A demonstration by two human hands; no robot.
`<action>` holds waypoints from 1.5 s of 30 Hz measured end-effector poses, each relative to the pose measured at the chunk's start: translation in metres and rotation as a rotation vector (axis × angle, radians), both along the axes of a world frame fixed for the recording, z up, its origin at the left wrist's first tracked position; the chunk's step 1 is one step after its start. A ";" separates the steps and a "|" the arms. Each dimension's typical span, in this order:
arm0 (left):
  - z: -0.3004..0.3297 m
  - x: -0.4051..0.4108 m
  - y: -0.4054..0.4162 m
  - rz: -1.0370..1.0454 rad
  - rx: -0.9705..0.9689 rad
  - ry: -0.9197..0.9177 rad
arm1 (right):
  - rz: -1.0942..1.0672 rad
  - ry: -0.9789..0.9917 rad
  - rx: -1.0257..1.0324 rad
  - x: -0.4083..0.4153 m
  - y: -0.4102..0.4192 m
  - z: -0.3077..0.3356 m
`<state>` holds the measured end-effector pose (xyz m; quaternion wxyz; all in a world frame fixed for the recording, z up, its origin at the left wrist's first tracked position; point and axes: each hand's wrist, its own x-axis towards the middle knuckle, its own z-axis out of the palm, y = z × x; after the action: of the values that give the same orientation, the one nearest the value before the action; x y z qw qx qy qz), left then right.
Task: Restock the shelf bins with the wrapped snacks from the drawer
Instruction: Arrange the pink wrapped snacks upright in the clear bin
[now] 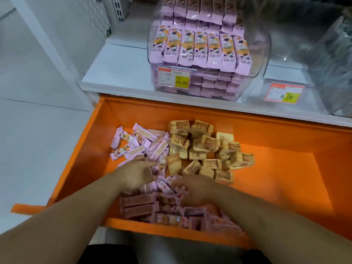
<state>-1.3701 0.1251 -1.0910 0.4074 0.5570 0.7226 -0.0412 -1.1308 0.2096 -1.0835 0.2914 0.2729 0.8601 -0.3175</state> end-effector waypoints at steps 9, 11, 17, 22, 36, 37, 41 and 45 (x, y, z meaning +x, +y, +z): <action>-0.033 -0.017 0.011 -0.111 -0.070 0.042 | -0.024 0.036 -0.097 -0.002 -0.010 -0.046; -0.036 -0.018 0.012 -0.121 -0.057 0.056 | -0.069 0.084 -0.107 -0.001 -0.011 -0.047; -0.034 -0.011 0.006 -0.123 -0.042 0.060 | -0.140 0.123 -0.150 0.001 -0.010 -0.037; -0.010 -0.004 0.003 -0.063 -0.025 0.020 | -0.303 0.168 -0.151 0.004 0.004 -0.010; 0.171 0.042 0.039 0.194 0.436 -0.102 | -0.648 0.489 -0.077 0.039 0.041 0.199; 0.188 0.049 0.038 0.200 0.464 -0.131 | -0.638 0.533 -0.037 0.044 0.041 0.214; 0.247 0.078 0.024 0.248 0.533 -0.295 | -0.677 0.700 -0.010 0.059 0.030 0.250; 0.273 0.104 0.012 0.336 0.546 -0.423 | -0.720 0.818 -0.017 0.065 0.011 0.261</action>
<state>-1.2662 0.1375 -0.8178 0.3851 0.5151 0.6881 0.3360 -1.0656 0.2205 -0.8224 -0.1920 0.4019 0.7530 -0.4843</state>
